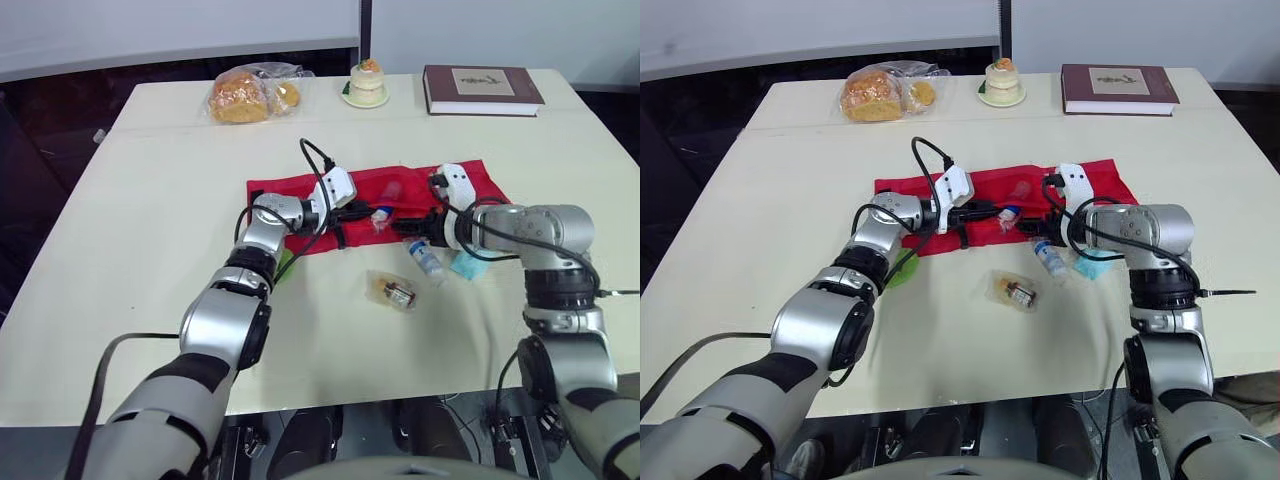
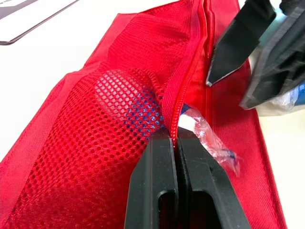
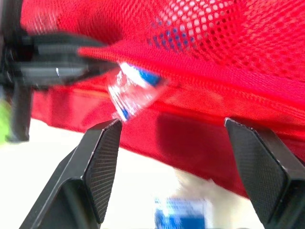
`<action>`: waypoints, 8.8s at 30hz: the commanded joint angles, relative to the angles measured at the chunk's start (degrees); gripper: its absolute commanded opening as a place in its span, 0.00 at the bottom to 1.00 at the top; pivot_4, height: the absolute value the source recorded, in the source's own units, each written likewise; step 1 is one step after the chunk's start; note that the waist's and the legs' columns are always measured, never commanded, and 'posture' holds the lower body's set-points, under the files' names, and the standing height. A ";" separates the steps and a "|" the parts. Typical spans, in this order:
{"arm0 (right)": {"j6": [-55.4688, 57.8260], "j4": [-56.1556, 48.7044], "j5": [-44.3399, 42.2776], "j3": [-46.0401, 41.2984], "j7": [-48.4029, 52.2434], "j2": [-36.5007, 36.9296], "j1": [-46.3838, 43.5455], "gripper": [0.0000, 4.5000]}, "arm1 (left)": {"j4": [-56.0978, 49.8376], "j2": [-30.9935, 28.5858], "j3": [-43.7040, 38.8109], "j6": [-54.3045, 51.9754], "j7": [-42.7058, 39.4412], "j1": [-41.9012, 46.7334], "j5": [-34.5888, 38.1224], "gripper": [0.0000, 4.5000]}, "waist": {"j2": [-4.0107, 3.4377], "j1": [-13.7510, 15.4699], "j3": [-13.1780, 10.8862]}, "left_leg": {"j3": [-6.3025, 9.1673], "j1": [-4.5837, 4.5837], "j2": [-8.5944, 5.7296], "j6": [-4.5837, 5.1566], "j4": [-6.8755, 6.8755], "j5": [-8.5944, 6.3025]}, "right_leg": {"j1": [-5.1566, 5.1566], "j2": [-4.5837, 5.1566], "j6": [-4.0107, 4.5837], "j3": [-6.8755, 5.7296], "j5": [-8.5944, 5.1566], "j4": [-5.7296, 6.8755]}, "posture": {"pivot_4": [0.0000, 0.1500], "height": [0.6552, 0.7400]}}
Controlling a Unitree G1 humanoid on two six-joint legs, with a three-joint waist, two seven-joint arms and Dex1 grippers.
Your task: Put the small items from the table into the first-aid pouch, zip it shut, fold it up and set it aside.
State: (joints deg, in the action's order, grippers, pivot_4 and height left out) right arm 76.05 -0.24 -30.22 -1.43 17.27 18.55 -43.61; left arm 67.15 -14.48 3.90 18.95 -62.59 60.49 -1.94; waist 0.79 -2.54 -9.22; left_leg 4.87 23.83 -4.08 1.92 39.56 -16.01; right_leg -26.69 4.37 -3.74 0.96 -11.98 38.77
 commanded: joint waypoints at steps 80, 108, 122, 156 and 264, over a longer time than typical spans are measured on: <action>-27.78 -35.84 -21.51 -48.83 44.96 35.59 49.13 1.00 | 1.22 -1.68 0.77 5.70 -0.74 0.08 -1.27 0.00 | 0.08 2.25 -0.01 | 0.00 -0.18 0.07 0.17 0.23 -0.09 | 0.46 -0.09 -0.01 -0.13 0.00 -0.40 | 1.00 0.87; -38.84 -37.03 0.07 -17.62 26.32 26.28 53.26 1.00 | 1.98 -0.19 0.96 5.92 -0.35 1.62 -2.34 0.00 | 0.13 3.38 -0.01 | 0.01 -0.49 0.11 0.40 0.54 -0.25 | 1.16 -0.11 -0.14 -0.20 0.08 -0.75 | 1.00 0.87; -28.90 -33.43 7.33 0.83 8.12 14.28 41.21 1.00 | 2.04 0.17 0.86 6.33 0.21 1.65 -2.26 0.00 | 0.11 3.34 0.00 | 0.07 -0.45 0.05 0.40 0.58 -0.25 | 1.15 -0.12 -0.14 -0.21 0.08 -0.77 | 1.00 0.87; -14.21 -35.74 3.79 -0.54 1.40 9.29 28.73 0.02 | 0.98 2.11 0.78 6.92 -0.52 1.53 -1.56 0.00 | 0.11 3.22 0.00 | 0.09 -0.46 0.06 0.40 0.57 -0.25 | 1.15 -0.14 -0.14 -0.22 0.08 -0.76 | 1.00 0.87; -28.73 -37.98 12.28 1.30 3.96 1.05 33.69 0.87 | -1.29 4.18 2.36 5.43 -1.77 -0.52 -0.16 0.00 | -0.04 1.78 0.06 | 0.20 -0.28 -0.04 0.40 0.53 -0.25 | 0.90 -0.13 -0.14 -0.22 0.08 -0.78 | 1.00 0.87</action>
State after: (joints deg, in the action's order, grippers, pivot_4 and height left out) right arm 49.57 -34.32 -16.57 2.20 19.47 18.95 -10.39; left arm 66.03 -9.89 6.77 23.45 -64.81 59.34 -2.22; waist 0.75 -0.76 -9.16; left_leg 5.09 23.57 -4.12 2.32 40.09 -16.26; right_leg -25.78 4.24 -3.88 0.72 -11.90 37.97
